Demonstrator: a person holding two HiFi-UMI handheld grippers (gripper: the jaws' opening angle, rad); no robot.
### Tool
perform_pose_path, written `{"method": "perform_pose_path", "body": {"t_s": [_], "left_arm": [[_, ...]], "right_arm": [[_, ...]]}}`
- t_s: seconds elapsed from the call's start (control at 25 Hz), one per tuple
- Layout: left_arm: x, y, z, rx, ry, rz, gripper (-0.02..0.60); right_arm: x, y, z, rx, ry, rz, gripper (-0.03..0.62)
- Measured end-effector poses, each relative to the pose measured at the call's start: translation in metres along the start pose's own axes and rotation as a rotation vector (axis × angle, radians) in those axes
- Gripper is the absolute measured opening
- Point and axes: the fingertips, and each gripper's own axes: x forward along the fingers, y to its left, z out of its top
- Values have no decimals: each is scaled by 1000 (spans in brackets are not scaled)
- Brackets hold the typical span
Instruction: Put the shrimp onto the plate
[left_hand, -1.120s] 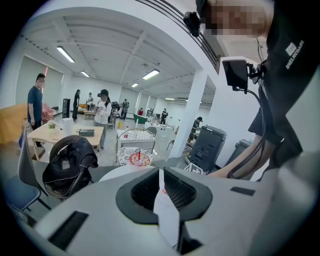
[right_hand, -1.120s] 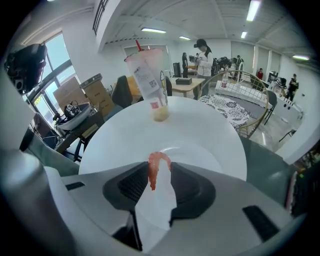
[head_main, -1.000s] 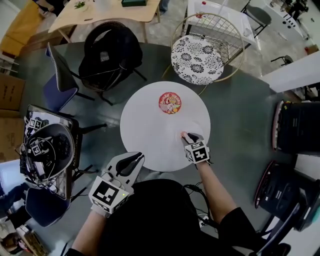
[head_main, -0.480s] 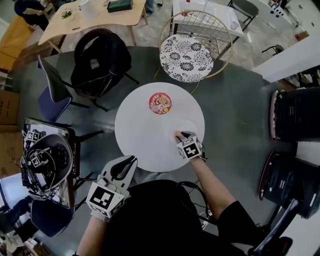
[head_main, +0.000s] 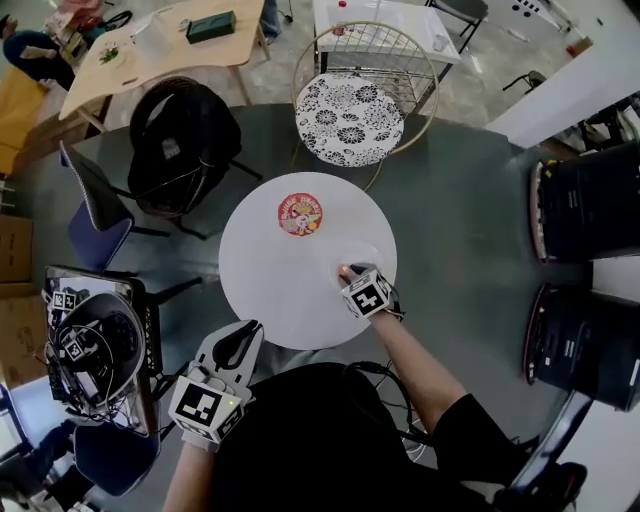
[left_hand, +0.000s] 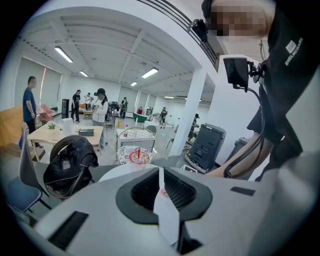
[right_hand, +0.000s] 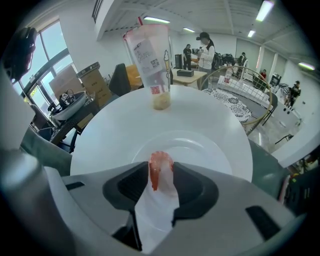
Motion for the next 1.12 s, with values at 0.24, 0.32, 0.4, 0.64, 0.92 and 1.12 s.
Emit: {"method": "perform_pose_path", "body": {"t_s": [0.24,0.32,0.4,0.64,0.92,1.12], "left_arm": [[2,-4,0,2,15,-2,9],[3,-5,0,1,5,-5,9],[3,-5,-1,2,2,-9,9],[4,-6,-3,17,-18,-31,9],[9,-10,3,29,-20,-72,9],[13,-9,11,41,-45,-101,9]], "right_arm": [[0,-3,-1,-10,3,-9,152],[-1,-4,-1,-1,3,-16,163],[-2,-6,-2,10,2,-23,171],[-10,-10,0,23,-18,-43,212],[-32,-11,13,41,-58,-57,212],[-50,-4,30,60,-114,-59,212]]}}
